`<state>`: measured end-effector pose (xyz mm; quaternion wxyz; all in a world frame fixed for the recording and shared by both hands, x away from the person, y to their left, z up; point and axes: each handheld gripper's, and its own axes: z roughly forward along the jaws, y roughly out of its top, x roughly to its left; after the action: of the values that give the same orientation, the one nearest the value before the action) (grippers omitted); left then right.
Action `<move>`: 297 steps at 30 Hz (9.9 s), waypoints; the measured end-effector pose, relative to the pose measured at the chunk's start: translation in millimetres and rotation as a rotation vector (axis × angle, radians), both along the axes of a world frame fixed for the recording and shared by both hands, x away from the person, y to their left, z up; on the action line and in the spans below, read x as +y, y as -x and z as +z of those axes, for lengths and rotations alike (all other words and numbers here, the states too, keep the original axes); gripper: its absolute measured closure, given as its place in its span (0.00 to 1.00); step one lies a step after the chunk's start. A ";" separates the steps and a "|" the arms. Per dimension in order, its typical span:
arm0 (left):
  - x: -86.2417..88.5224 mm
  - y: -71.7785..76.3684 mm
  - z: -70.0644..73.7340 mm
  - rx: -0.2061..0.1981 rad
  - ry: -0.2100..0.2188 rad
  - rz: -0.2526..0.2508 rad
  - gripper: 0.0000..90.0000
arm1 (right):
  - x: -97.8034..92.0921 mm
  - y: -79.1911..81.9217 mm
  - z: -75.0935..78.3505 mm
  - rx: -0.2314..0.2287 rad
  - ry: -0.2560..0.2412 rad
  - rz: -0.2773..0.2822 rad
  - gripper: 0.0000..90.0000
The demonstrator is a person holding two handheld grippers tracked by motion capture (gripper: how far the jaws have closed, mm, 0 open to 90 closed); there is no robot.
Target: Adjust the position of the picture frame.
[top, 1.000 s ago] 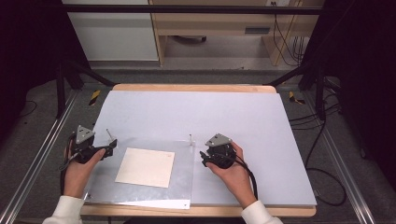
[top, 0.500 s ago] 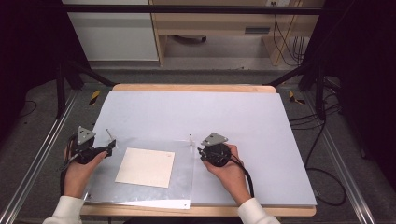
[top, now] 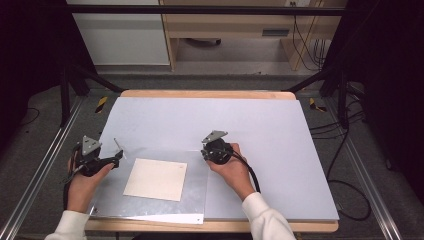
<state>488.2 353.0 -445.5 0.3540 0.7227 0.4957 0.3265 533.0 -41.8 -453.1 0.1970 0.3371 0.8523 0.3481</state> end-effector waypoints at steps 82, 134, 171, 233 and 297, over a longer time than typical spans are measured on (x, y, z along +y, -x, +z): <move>-5.4 -56.0 -23.9 0.150 -0.034 -0.020 0.91 | 6.8 -14.7 -11.3 0.072 -0.036 -0.003 0.95; -160.2 -79.4 39.9 0.204 0.016 -0.217 0.94 | -157.4 -38.1 62.4 0.119 -0.071 -0.163 0.92; -160.6 -90.2 -9.4 0.260 0.008 -0.164 0.94 | -152.7 -51.0 5.7 0.197 -0.074 -0.209 0.92; -156.7 -72.5 -16.3 0.055 0.098 -0.128 0.93 | -146.0 -29.3 -1.2 -0.026 -0.112 -0.288 0.94; -162.5 -123.8 12.7 0.420 0.053 -0.093 0.94 | -164.0 12.2 35.3 -0.055 -0.043 -0.185 0.43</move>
<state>611.9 190.5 -432.8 0.2766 0.7874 0.5331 0.1387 520.8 -205.7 -417.7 0.2442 0.4090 0.8040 0.3559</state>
